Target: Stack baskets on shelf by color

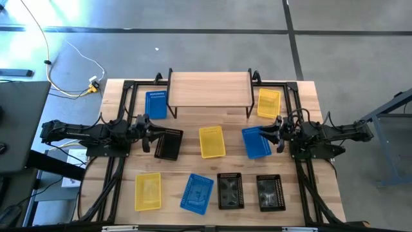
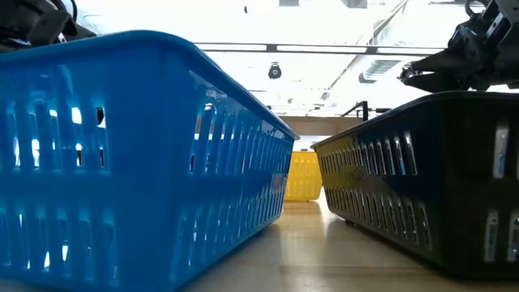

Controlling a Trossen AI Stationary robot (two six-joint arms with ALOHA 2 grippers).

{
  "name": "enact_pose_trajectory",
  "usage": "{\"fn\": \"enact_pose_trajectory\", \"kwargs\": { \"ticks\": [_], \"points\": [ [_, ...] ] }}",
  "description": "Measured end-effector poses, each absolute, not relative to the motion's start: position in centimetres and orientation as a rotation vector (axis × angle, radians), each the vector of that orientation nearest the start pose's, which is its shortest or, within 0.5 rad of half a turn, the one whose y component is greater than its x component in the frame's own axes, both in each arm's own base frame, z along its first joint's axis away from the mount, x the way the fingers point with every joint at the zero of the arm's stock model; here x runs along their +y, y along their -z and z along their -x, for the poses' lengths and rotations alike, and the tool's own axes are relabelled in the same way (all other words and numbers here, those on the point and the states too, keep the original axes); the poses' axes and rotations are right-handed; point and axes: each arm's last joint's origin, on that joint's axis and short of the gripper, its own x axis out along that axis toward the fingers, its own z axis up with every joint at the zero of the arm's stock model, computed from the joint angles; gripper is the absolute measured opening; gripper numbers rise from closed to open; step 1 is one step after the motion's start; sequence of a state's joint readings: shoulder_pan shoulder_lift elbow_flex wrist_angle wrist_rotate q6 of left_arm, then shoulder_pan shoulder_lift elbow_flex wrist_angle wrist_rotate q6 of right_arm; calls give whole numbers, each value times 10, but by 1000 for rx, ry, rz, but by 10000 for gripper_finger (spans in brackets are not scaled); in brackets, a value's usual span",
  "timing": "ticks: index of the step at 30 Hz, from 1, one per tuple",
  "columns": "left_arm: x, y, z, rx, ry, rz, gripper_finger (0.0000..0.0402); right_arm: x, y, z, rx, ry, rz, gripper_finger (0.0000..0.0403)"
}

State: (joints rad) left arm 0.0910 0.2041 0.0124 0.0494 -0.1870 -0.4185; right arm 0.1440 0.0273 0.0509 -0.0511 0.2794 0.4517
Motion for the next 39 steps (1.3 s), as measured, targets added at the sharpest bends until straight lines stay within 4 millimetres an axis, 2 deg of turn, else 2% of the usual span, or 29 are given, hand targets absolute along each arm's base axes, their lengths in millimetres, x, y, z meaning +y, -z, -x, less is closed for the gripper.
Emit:
{"fn": "enact_pose_trajectory", "kwargs": {
  "ticks": [12, 16, 23, 29, 33, 39],
  "points": [
    [15, -156, -108, 62, -308, 545, 93, 4, -189, -94, -174, 171, -527, 123],
    [15, -156, -108, 56, -309, 585, 93, 2, -206, -88, -153, 216, -520, 123],
    [15, -156, -108, 55, -309, 588, 93, -4, -237, -71, 74, 409, -517, 123],
    [15, -156, -108, 55, -309, 588, 93, -3, -254, -72, 297, 510, -687, 123],
    [15, -156, -108, 55, -309, 588, 93, 1, -254, -85, 486, 561, -782, 123],
    [15, -156, -108, 55, -309, 588, 93, 8, -235, -108, 740, 661, -910, 123]
  ]
}}
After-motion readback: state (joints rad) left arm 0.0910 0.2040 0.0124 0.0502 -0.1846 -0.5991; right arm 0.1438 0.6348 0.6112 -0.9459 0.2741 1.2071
